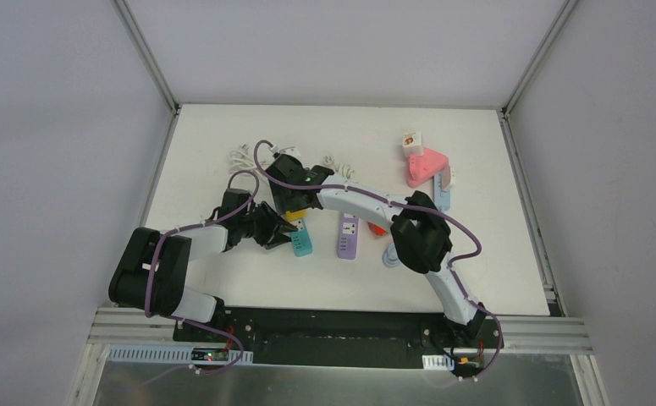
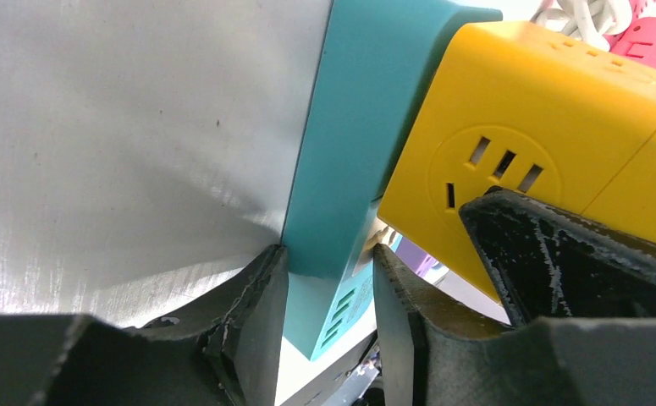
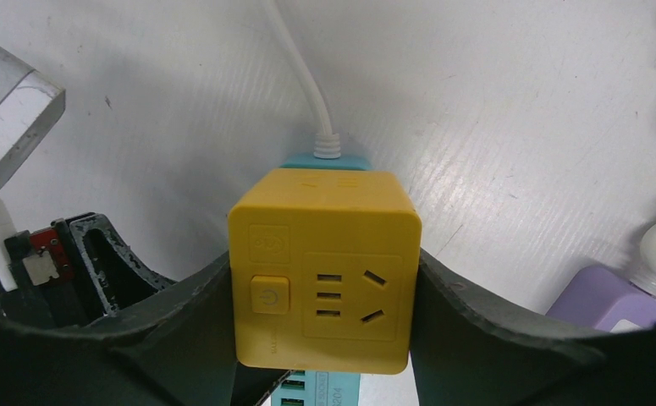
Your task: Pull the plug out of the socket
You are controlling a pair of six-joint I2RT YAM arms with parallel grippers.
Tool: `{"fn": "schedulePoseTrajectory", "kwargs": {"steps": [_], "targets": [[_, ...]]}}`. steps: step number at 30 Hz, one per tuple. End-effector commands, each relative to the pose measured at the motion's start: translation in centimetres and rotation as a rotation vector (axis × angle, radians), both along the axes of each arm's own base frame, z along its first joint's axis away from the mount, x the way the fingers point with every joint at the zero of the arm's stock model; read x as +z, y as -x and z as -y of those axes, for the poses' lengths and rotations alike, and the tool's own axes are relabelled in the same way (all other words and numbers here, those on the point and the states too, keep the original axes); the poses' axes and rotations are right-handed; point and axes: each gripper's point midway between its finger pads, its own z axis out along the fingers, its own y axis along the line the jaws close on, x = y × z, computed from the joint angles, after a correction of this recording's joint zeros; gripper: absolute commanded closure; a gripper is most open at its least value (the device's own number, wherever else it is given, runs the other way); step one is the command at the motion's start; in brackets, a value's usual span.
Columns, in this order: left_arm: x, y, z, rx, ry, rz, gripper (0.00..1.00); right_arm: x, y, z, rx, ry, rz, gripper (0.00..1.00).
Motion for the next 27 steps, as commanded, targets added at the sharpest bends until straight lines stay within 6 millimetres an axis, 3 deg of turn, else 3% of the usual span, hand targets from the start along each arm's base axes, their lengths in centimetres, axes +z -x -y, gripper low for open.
{"fn": "schedulePoseTrajectory", "kwargs": {"steps": [1, 4, 6, 8, 10, 11, 18, 21, 27], "targets": [[-5.7, 4.3, -3.3, 0.043, -0.208, -0.174, 0.63, 3.1, 0.7, 0.0, -0.020, -0.079, -0.007, 0.42], [-6.1, 4.6, -3.6, 0.051, -0.226, -0.181, 0.66, 3.1, 0.7, 0.3, -0.022, -0.078, -0.013, 0.40], [-6.2, 4.8, -3.8, 0.055, -0.235, -0.187, 0.67, 3.0, 0.7, 0.4, -0.021, -0.077, -0.018, 0.46], [-6.4, 4.9, -3.9, 0.055, -0.243, -0.193, 0.68, 3.3, 0.6, 0.3, -0.018, -0.085, -0.021, 0.66], [-6.6, 5.2, -4.1, 0.053, -0.253, -0.205, 0.70, 3.9, 0.4, 0.3, -0.018, -0.100, -0.026, 0.97], [-6.6, 5.3, -4.2, 0.051, -0.261, -0.209, 0.71, 4.3, 0.3, 0.2, -0.016, -0.120, -0.039, 1.00], [-7.0, 6.0, -4.6, 0.041, -0.296, -0.229, 0.74, 7.8, -0.1, -0.7, 0.030, -0.364, -0.191, 1.00], [-7.1, 6.1, -4.7, 0.039, -0.301, -0.233, 0.74, 8.1, 0.7, -1.5, 0.053, -0.400, -0.216, 1.00], [-7.3, 6.3, -4.7, 0.031, -0.311, -0.247, 0.75, 5.8, 0.3, -1.0, 0.008, -0.125, -0.006, 1.00]]}}
